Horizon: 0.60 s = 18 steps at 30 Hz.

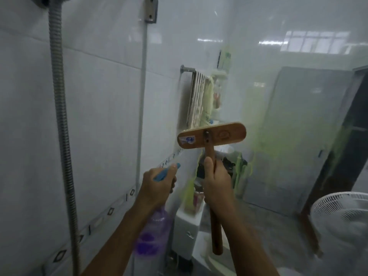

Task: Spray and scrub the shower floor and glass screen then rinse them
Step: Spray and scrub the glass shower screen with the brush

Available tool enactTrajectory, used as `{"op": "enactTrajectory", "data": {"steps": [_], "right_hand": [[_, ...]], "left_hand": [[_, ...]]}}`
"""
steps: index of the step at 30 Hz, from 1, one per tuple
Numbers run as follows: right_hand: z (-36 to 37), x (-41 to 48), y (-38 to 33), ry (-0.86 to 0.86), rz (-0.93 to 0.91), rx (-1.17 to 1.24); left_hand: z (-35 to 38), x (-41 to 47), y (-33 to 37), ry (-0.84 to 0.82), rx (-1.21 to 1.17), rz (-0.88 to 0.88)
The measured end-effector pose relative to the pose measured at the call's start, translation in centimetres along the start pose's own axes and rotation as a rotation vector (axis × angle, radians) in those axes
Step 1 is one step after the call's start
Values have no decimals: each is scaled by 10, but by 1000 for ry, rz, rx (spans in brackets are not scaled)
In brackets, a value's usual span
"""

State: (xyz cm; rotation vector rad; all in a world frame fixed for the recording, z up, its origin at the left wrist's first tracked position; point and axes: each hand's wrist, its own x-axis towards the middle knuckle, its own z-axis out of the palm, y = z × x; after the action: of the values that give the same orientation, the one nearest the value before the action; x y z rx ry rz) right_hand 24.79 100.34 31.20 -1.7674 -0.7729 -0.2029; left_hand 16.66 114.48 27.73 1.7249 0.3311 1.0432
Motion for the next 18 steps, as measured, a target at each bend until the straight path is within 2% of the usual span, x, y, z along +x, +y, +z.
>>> {"op": "enactTrajectory", "data": {"steps": [5, 18], "right_hand": [[-26, 11, -9, 4, 42, 205], [-20, 15, -18, -44, 49, 271]], "left_hand": [[12, -26, -39, 26, 51, 0], [18, -38, -57, 20, 76, -31]]}}
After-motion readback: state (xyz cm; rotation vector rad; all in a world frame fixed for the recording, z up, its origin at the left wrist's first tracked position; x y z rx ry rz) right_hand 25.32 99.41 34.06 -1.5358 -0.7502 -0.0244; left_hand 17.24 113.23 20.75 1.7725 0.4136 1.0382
